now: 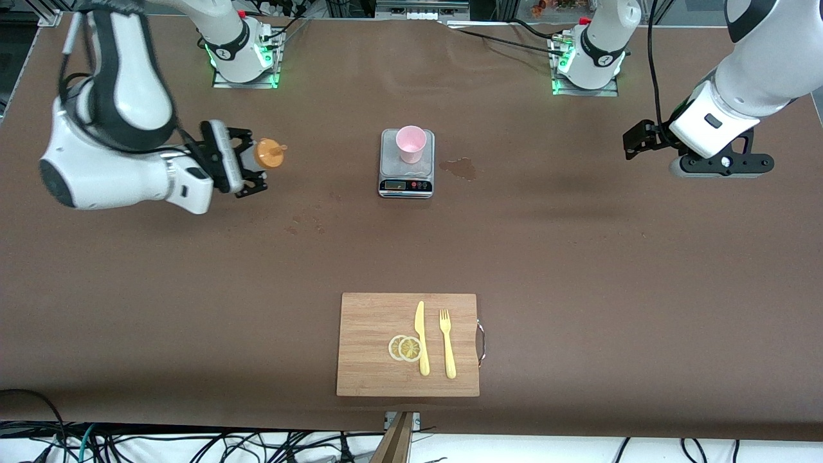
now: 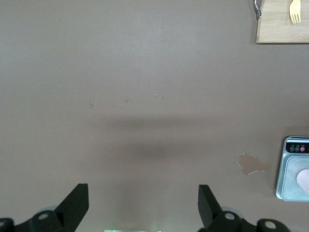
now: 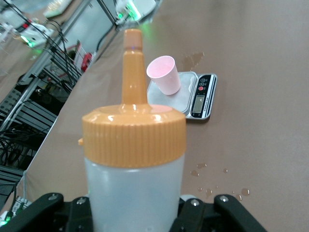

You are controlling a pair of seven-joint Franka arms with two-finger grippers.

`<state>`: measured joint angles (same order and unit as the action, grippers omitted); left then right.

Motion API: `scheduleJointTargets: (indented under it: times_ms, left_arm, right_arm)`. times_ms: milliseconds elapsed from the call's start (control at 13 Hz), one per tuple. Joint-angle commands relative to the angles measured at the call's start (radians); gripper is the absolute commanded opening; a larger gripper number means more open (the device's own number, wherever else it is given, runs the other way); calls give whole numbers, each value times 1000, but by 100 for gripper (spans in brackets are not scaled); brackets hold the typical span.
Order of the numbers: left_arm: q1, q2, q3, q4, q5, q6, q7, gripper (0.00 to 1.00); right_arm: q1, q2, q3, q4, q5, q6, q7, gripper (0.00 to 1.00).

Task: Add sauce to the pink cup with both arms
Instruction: 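Move the bottle with the right gripper back away from the scale, then set the bottle upright on the table and open the right gripper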

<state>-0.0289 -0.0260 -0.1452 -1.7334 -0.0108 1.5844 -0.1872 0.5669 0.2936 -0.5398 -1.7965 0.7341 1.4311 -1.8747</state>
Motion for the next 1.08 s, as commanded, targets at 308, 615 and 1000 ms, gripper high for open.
scheduleJointTargets:
  times_ms: [308, 615, 1000]
  left_arm:
    - [6, 17, 3, 32, 8, -35, 20, 100]
    - [6, 15, 3, 34, 9, -35, 20, 100]
    - [6, 15, 1, 34, 8, -37, 20, 100]
  right_arm:
    - [-194, 255, -88, 41, 207, -257, -562, 7]
    - [-287, 436, -83, 162, 272, -349, -721, 7]
    - [-321, 656, -78, 307, 453, -451, -768, 8]
